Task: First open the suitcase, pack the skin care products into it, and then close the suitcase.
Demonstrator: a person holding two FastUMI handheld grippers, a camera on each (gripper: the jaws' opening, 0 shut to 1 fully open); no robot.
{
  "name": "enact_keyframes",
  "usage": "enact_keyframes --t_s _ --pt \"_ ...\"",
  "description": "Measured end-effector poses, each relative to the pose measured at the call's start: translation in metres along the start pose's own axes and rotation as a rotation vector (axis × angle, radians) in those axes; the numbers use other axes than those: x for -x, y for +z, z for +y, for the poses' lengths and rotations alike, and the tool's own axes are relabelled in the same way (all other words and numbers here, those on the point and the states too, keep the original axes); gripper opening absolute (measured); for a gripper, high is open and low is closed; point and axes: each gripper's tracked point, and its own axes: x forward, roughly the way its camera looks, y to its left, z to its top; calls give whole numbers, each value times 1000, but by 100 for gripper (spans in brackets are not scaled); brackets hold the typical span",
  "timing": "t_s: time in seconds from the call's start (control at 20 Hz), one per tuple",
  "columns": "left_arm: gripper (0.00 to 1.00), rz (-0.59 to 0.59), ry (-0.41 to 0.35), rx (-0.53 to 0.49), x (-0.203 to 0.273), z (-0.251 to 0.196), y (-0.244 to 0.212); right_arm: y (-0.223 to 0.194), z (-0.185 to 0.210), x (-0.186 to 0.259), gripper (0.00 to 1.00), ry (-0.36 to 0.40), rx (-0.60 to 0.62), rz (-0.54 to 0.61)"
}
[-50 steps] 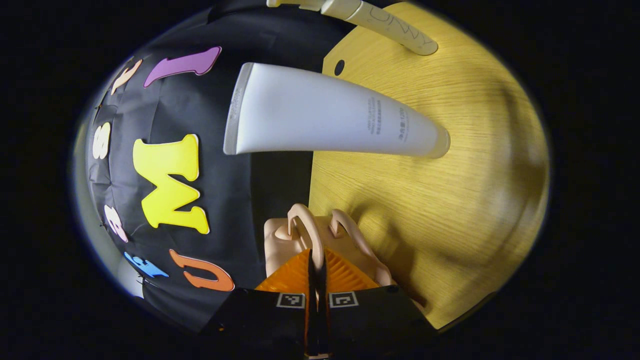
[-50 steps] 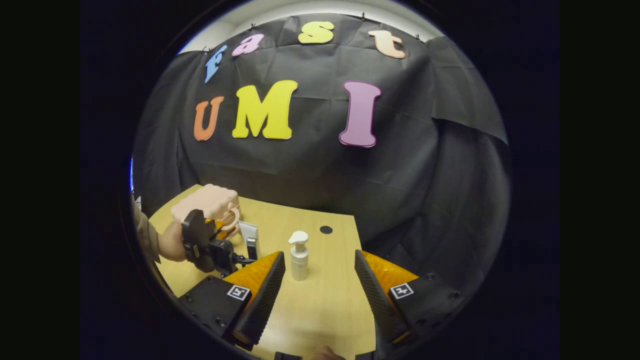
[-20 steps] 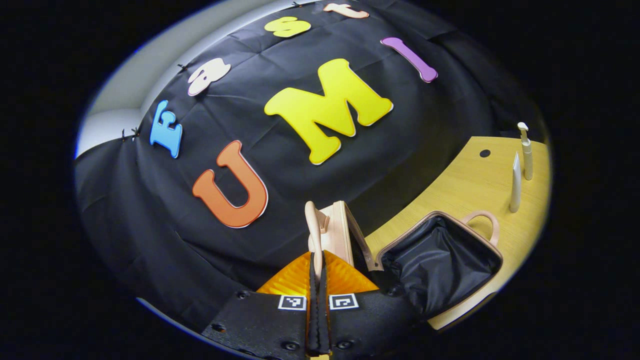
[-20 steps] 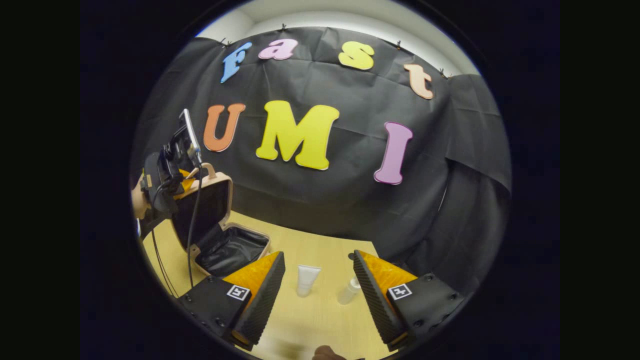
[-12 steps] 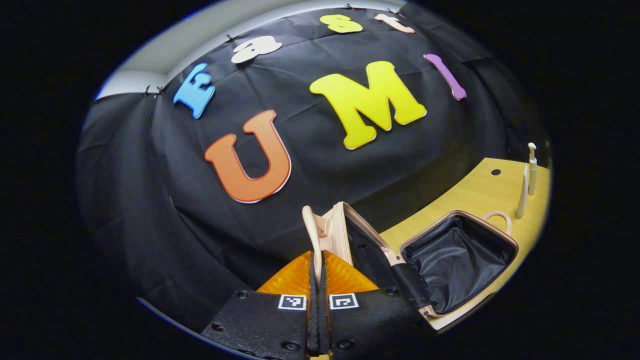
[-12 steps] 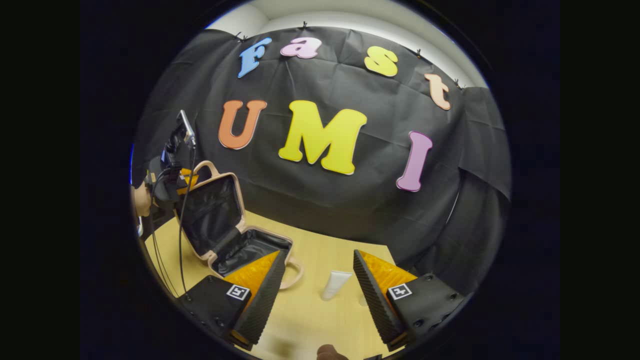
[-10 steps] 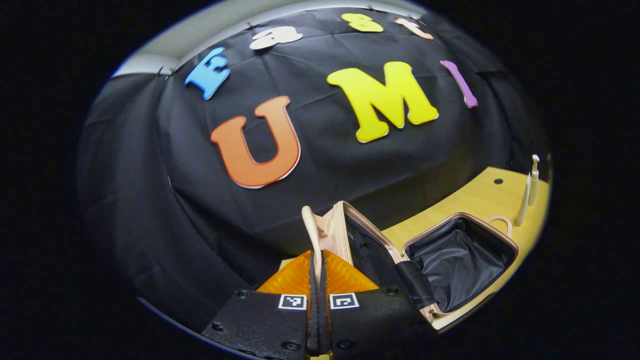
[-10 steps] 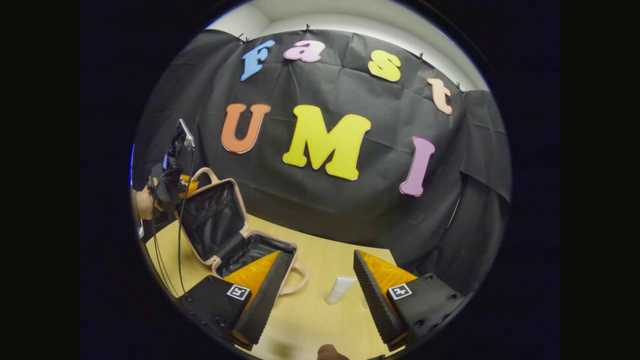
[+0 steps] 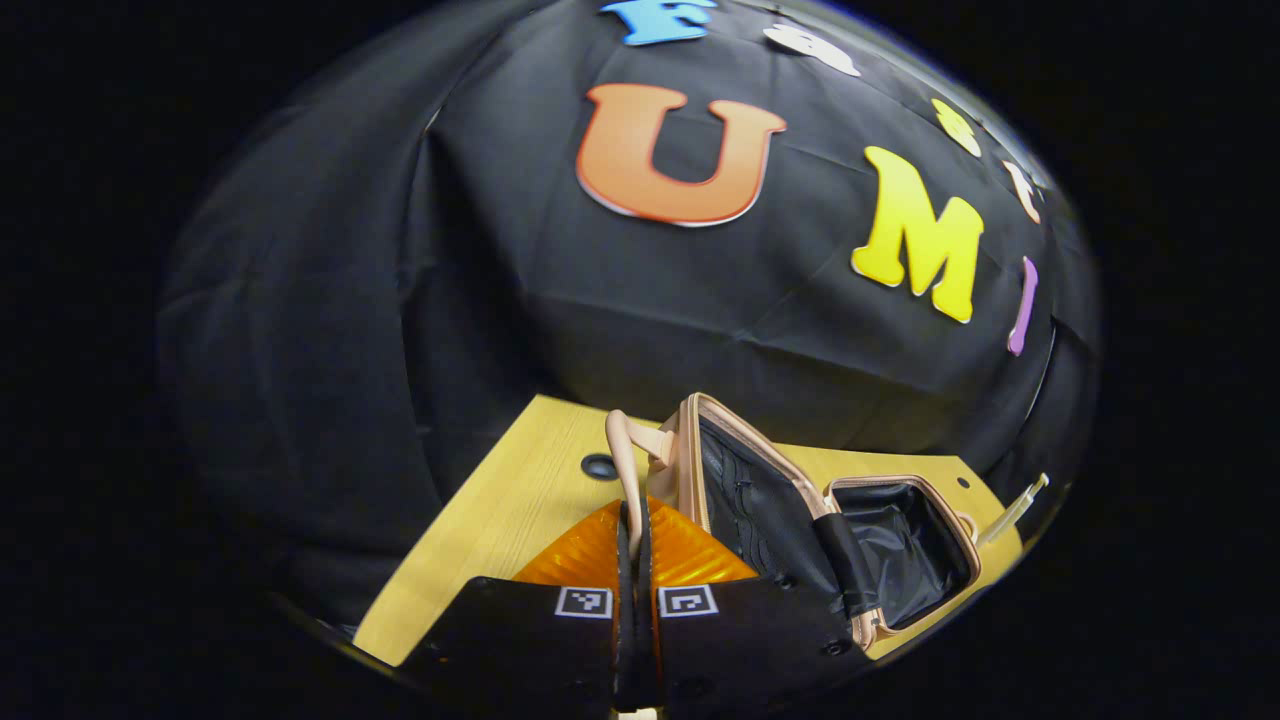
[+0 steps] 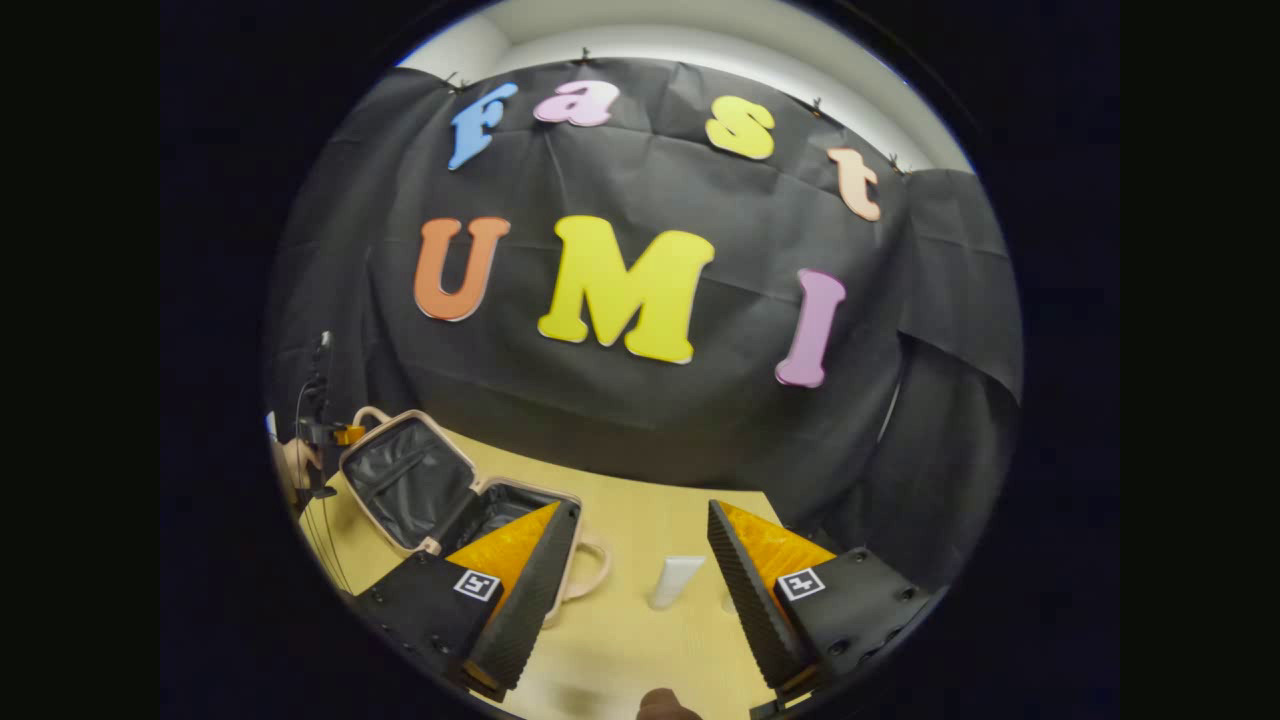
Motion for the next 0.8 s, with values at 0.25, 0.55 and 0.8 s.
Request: enact_keyframes --t_s 0.25,0.55,0.8 --pt "3 97 -4 247 -26 27 -53 -10 -24 0 82 -83 16 9" --pt "4 103 -39 567 -33 51 -69 -17 -25 2 82 -90 35 19" --pt "6 60 -67 798 -28 56 -73 -29 -26 -4 83 -88 31 53"
